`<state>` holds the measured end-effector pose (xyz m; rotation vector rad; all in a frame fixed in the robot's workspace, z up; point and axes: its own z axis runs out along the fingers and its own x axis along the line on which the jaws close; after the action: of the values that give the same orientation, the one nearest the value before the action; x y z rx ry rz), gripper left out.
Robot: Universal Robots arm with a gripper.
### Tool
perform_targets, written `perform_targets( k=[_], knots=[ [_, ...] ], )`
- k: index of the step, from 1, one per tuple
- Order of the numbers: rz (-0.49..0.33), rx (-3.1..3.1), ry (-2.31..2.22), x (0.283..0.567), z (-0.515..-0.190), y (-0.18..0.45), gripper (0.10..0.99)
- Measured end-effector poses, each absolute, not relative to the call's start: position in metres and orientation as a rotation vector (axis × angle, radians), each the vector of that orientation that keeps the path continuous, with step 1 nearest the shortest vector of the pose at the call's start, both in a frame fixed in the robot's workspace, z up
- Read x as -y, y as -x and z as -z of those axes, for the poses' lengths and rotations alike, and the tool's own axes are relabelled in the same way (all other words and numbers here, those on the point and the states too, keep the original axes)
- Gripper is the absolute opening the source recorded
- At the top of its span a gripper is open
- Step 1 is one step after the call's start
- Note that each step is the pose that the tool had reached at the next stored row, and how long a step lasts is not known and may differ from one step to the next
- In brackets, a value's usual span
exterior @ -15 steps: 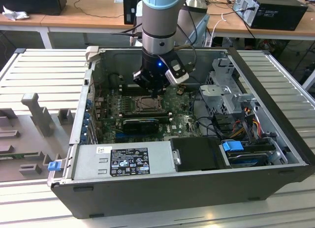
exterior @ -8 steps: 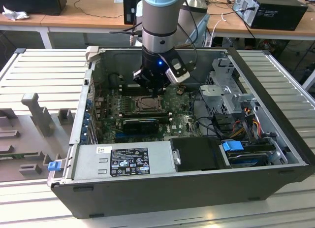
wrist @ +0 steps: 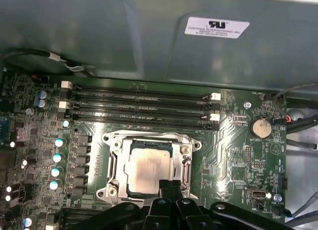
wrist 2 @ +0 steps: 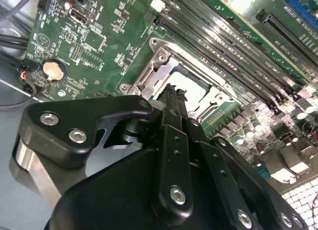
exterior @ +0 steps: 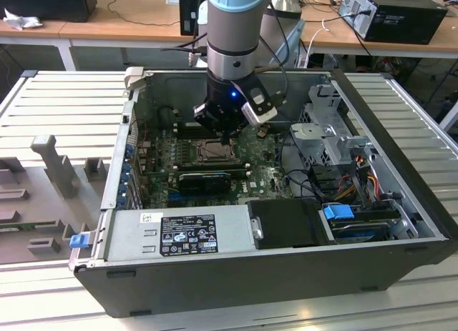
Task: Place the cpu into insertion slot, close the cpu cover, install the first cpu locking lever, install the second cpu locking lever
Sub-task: 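Install the second cpu locking lever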
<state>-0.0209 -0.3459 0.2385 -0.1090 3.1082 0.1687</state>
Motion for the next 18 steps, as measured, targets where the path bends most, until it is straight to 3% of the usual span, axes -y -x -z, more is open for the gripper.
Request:
perform_targets(
  k=[18],
  knots=[
    [-0.17, -3.119, 0.108, 0.368, -0.24, 0.021, 0.106]
  ],
)
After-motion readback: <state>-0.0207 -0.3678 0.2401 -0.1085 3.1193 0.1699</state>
